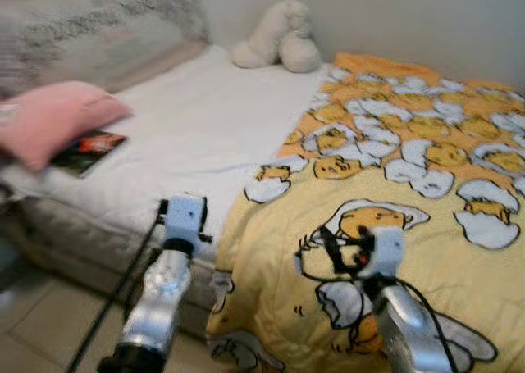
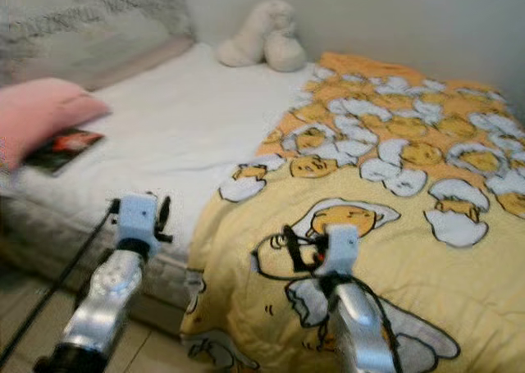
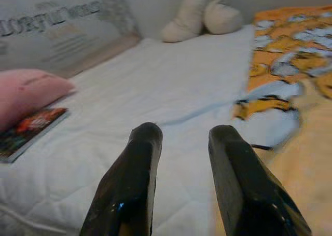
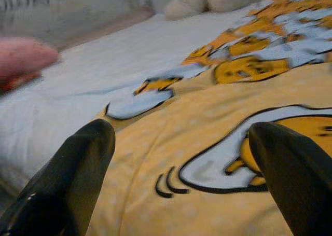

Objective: Clean up the room

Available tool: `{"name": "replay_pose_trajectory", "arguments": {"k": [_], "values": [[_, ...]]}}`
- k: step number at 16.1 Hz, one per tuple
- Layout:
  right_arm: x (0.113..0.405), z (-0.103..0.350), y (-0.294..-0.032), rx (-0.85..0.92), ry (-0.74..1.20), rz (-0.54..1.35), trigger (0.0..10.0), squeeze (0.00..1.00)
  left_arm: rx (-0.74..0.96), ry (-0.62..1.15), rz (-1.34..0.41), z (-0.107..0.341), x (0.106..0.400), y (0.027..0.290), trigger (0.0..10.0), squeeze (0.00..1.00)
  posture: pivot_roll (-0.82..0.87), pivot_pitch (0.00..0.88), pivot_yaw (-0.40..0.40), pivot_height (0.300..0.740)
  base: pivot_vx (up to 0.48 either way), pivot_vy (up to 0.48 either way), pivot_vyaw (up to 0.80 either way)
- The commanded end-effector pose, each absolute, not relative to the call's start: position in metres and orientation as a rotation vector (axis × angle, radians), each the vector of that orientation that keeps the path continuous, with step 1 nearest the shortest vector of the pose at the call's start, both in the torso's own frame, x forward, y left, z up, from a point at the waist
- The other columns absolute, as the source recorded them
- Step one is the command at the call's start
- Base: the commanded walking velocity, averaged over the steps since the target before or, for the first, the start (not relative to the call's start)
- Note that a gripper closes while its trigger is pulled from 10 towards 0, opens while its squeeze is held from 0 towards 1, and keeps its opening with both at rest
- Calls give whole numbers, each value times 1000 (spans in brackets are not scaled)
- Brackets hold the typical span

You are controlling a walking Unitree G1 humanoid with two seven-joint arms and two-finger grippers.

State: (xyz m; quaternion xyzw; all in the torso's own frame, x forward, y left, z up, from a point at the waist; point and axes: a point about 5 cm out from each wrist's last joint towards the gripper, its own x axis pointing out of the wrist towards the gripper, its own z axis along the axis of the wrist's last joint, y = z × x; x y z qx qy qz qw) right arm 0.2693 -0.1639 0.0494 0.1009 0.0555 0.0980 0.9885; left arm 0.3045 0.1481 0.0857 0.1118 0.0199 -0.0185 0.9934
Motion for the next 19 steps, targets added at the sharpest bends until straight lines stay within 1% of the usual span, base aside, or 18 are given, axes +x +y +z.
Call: {"name": "replay_pose_trajectory", "arguments": {"k": [1,2,4,6,7,9,10,11,12,13,14,15,16,17,18,19], "values": [[268,52,-172,224,95,166,10000,0,271,-5,-54,97,310,147,10000,0,104,0,26,740,0,0,456],[266,50,-173,213,103,166,10000,0,318,-13,-68,98,311,145,10000,0,102,0,23,740,0,0,456],[264,45,-174,185,121,186,10000,0,202,15,-120,96,309,129,10000,0,94,0,33,740,0,0,456],[264,45,-174,187,120,185,10000,0,132,35,-99,94,309,129,10000,0,86,0,37,740,0,0,456],[263,45,-175,190,119,183,10000,0,94,78,-75,88,309,132,10000,0,86,0,37,740,274,394,456],[257,45,-176,182,116,186,10000,0,103,86,-70,85,304,139,10000,0,85,0,36,740,272,396,456],[255,51,-179,167,82,167,10000,0,194,64,-51,84,294,152,10000,0,77,0,31,740,274,394,450],[256,55,-180,155,62,169,10000,0,233,74,-25,81,289,160,10000,0,73,0,26,740,262,401,456],[258,60,-176,159,49,209,10000,0,309,181,12,63,283,169,10000,0,76,0,21,740,255,409,456],[260,62,-174,155,45,227,10000,0,309,278,56,46,279,175,10000,0,76,0,16,740,255,409,413],[262,60,-176,149,58,221,10000,0,288,250,42,50,284,169,10000,0,81,0,12,740,277,394,419],[264,58,-178,155,72,210,10000,0,307,207,6,58,290,161,10000,0,95,0,14,740,281,390,406],[266,55,-179,173,84,197,10000,0,289,179,-4,66,297,156,10000,0,103,0,16,740,0,0,413],[269,55,-177,176,89,201,10000,0,201,108,-5,81,302,152,10000,0,106,0,15,740,0,0,413],[270,56,-174,171,90,214,10000,0,228,57,7,91,303,154,10000,0,109,0,16,740,0,0,413],[271,55,-171,171,96,226,10000,0,227,46,34,95,303,157,10000,0,112,0,17,740,0,-472,413]]}}
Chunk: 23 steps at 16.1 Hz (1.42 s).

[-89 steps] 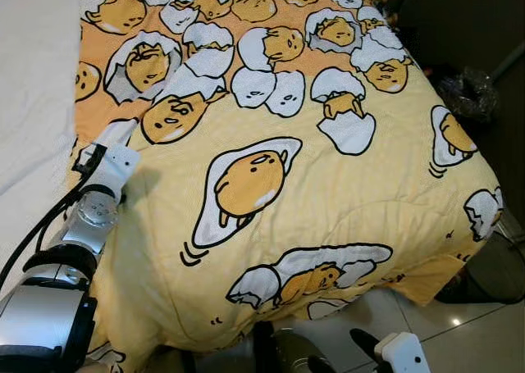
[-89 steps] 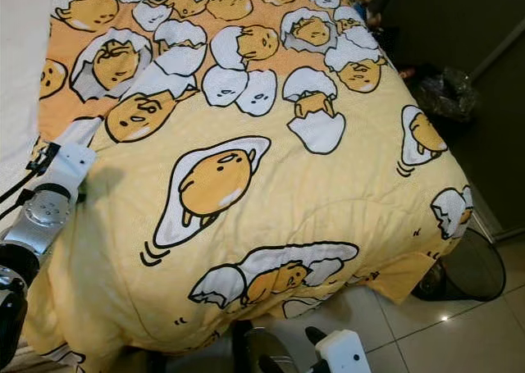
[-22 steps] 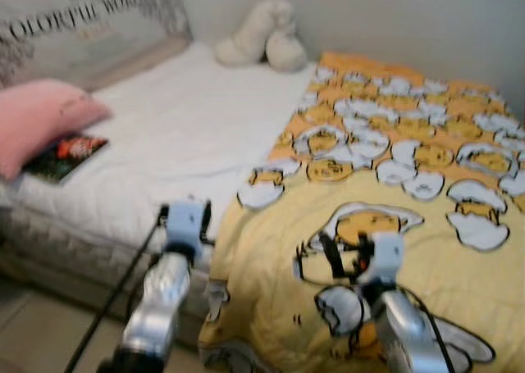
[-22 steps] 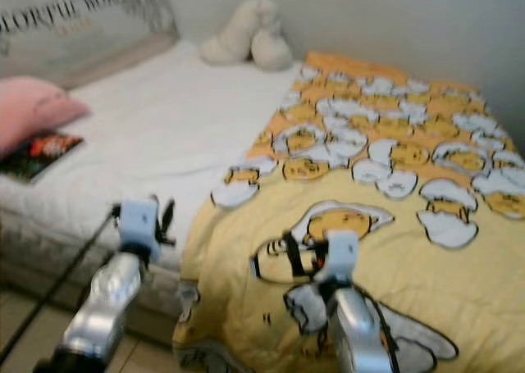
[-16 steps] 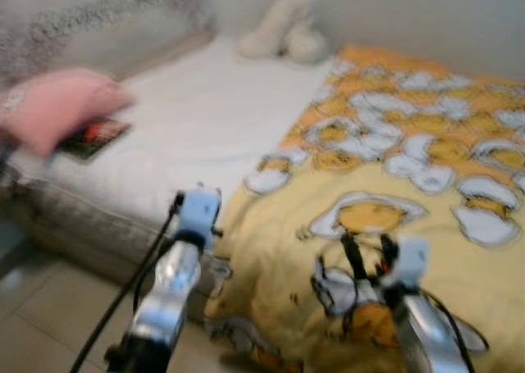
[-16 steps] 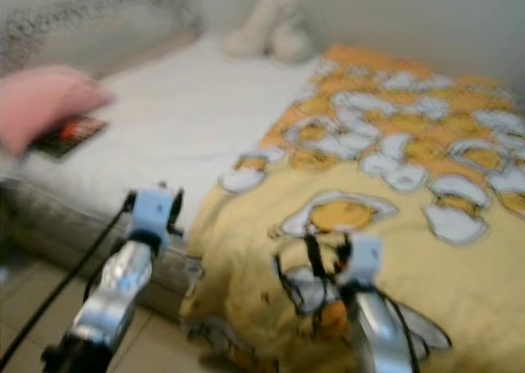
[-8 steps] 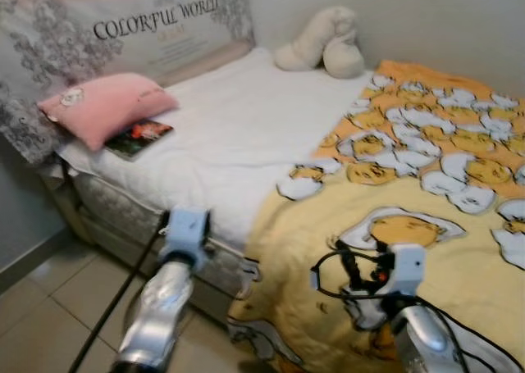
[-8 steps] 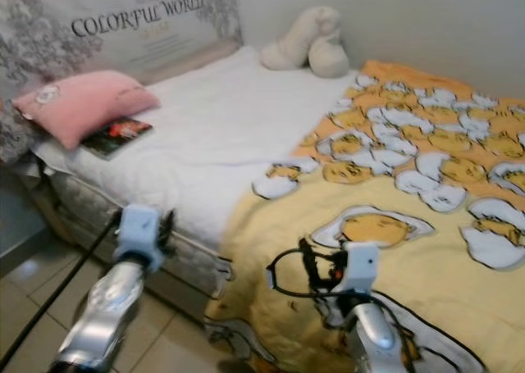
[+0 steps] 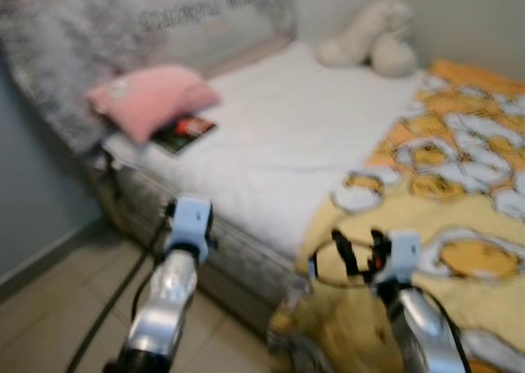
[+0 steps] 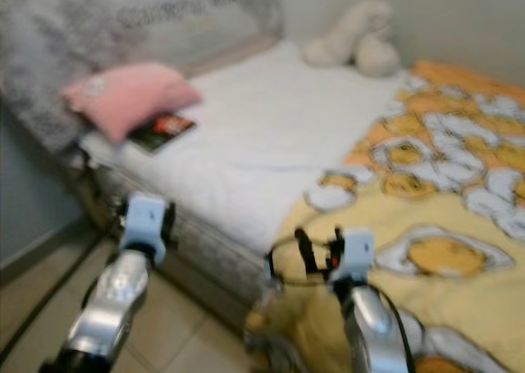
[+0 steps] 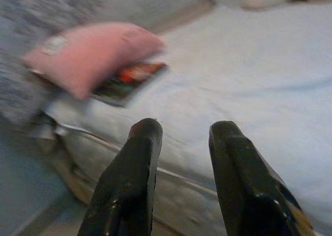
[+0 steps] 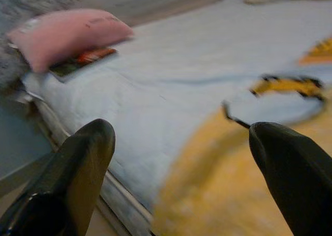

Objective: Clean up the room

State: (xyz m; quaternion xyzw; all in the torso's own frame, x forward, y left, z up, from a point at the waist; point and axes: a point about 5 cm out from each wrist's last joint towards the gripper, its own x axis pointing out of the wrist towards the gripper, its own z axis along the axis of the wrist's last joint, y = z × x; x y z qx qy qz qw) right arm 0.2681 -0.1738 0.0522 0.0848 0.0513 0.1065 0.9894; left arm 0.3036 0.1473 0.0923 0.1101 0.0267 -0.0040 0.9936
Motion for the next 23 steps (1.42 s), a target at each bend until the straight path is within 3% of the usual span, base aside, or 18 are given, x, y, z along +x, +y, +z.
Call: {"name": "replay_pose_trajectory", "arguments": {"k": [1,5,7,9,12,16,19,23], "values": [[273,54,-168,173,102,227,10000,0,228,45,48,97,304,157,10000,0,117,0,23,740,0,-480,413],[276,51,-163,192,111,231,10000,0,250,29,17,104,307,151,10000,0,111,0,37,740,0,-477,414],[278,49,-156,193,121,258,10000,0,371,24,3,108,308,149,10000,0,112,0,43,740,0,-469,413],[279,48,-155,190,134,258,10000,0,348,56,11,104,308,148,10000,0,113,0,42,740,0,-469,416],[273,42,-164,202,147,195,10000,0,175,73,17,101,313,150,10000,0,99,0,39,740,0,0,140],[266,37,-167,179,167,185,10000,0,136,39,39,108,316,143,10000,0,86,0,41,740,480,0,422],[264,39,-173,176,159,181,10000,0,164,48,-40,97,300,137,10000,0,73,0,41,740,480,0,531],[254,38,-199,180,146,73,10000,0,150,63,-40,90,287,141,10000,0,80,0,36,740,480,0,530]]}}
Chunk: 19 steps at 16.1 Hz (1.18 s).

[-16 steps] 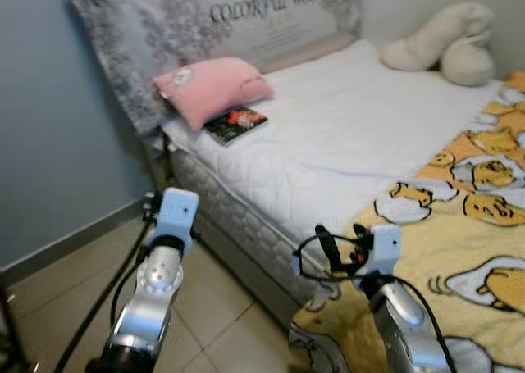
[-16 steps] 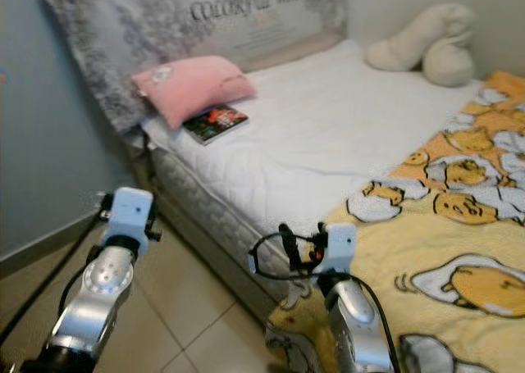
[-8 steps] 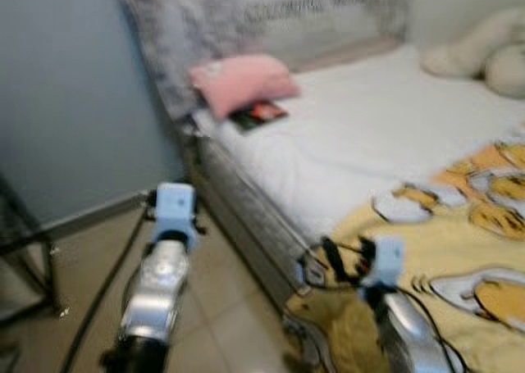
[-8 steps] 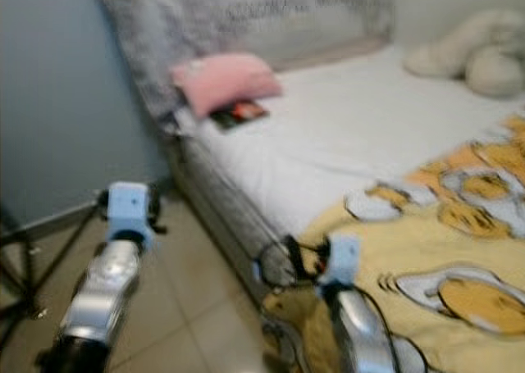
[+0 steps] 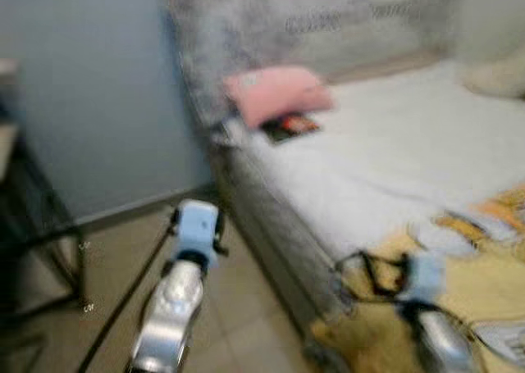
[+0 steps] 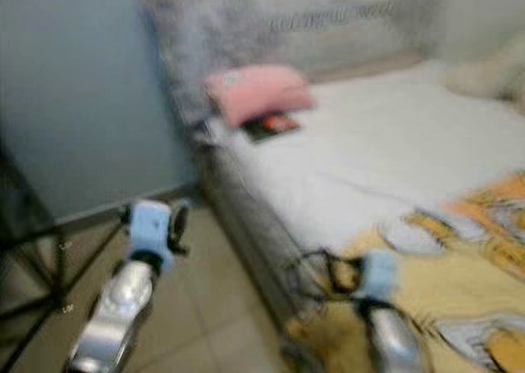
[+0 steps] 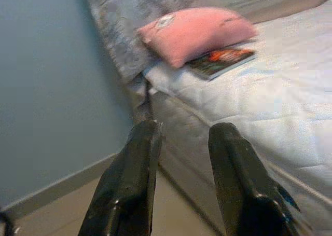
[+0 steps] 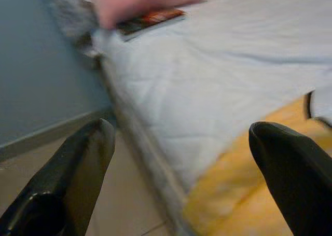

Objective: Clean up the room

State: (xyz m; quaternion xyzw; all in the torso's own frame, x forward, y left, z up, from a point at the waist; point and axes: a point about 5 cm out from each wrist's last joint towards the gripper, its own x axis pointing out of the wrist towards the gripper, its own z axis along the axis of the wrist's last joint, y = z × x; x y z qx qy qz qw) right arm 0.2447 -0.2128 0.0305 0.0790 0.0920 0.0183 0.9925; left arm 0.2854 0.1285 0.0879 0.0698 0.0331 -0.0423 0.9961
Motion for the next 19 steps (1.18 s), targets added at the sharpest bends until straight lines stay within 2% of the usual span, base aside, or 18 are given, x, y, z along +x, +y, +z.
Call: {"name": "replay_pose_trajectory", "arguments": {"k": [1,3,5,12,13,14,16,19], "values": [[255,39,-199,181,145,74,10000,0,121,74,-12,90,290,142,10000,0,82,0,33,740,480,0,525],[261,43,-190,165,128,117,10000,0,127,3,2,103,298,136,10000,0,91,0,24,740,480,0,531],[265,47,-186,186,115,131,10000,0,46,-44,29,110,294,141,10000,0,95,0,14,740,476,0,559],[263,41,-181,170,143,166,10000,0,111,-36,19,105,293,143,10000,0,122,0,4,740,479,0,557],[265,40,-181,171,152,153,10000,0,183,-9,18,103,300,147,10000,0,125,0,2,740,0,0,594],[266,40,-182,154,156,139,10000,0,208,16,19,100,303,149,10000,0,124,0,3,740,0,0,0],[264,41,-183,148,141,128,10000,0,97,-3,15,106,306,154,10000,0,122,0,2,740,159,178,0],[263,42,-183,144,133,123,10000,0,128,-30,11,111,311,155,10000,0,115,0,6,740,331,347,0]]}}
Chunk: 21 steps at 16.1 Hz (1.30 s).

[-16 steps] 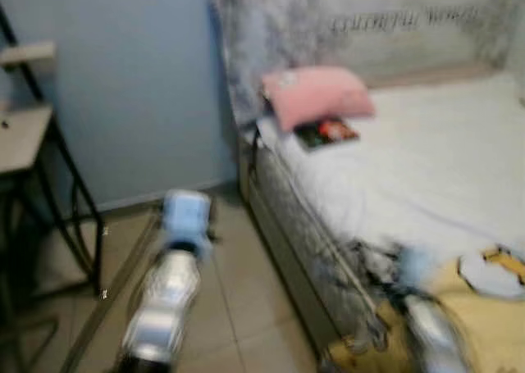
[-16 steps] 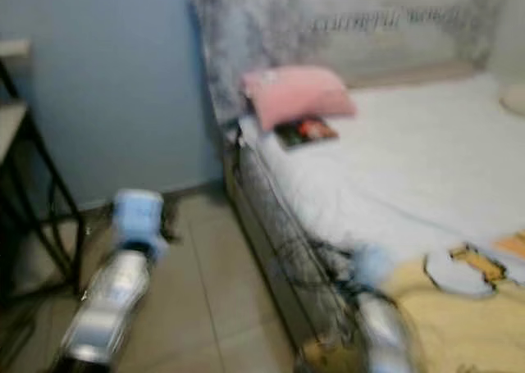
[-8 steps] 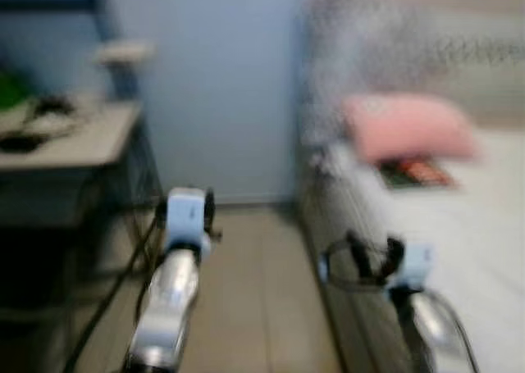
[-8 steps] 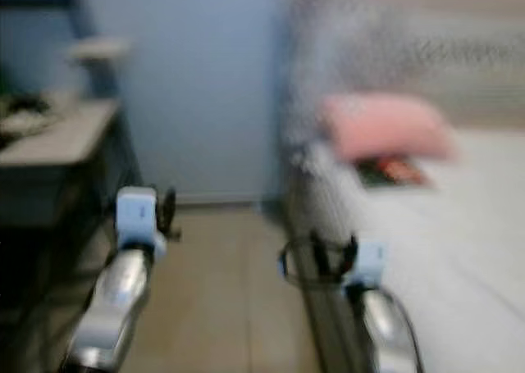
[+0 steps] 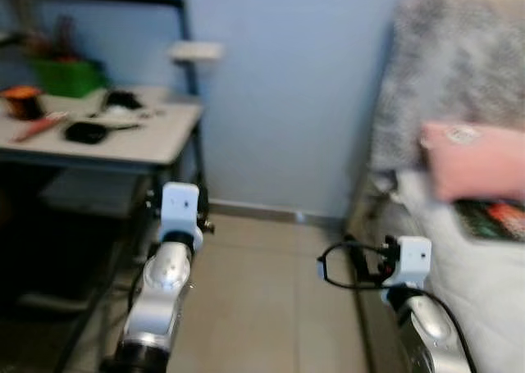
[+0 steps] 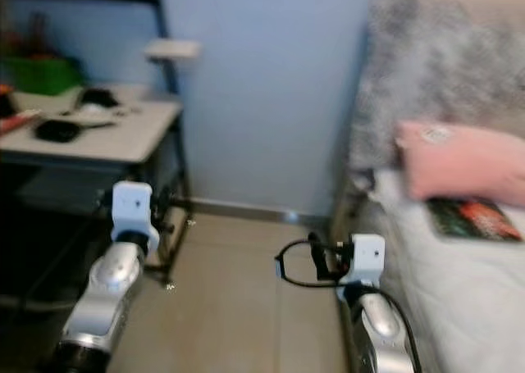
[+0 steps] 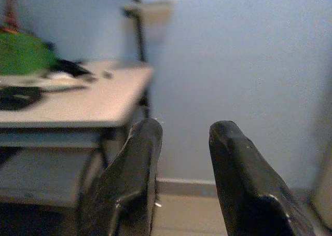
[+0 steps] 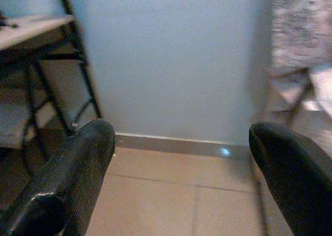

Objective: Clean up the room

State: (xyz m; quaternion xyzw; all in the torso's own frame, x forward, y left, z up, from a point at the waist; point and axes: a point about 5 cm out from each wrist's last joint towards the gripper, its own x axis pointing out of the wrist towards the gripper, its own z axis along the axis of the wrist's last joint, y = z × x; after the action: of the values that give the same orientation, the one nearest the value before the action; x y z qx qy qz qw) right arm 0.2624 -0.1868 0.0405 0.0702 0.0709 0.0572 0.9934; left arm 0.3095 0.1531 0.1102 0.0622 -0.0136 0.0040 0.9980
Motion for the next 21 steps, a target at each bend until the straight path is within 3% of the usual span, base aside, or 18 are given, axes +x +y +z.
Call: {"name": "replay_pose_trajectory", "arguments": {"k": [1,6,16,18,19,20,21], "values": [[263,42,-183,142,133,115,10000,0,142,-39,4,112,312,155,10000,0,118,0,3,740,337,341,0],[267,44,-179,126,108,112,10000,0,137,-54,-43,112,315,156,10000,0,125,0,3,740,395,270,0],[272,45,-175,130,112,147,10000,0,156,-44,-24,108,318,163,10000,0,151,0,-17,740,438,0,0],[271,44,-176,120,118,147,10000,0,222,-60,10,110,317,167,10000,0,151,0,-18,740,442,0,0],[264,50,-177,58,90,175,10000,0,186,-51,-23,108,310,161,10000,0,158,0,-19,740,454,0,0],[233,51,-189,32,100,185,10000,0,120,59,-171,96,286,134,10000,0,153,0,-31,740,0,0,0],[214,46,-199,8,138,183,10000,0,110,28,-229,106,277,127,10000,0,150,0,-34,740,0,0,0]]}}
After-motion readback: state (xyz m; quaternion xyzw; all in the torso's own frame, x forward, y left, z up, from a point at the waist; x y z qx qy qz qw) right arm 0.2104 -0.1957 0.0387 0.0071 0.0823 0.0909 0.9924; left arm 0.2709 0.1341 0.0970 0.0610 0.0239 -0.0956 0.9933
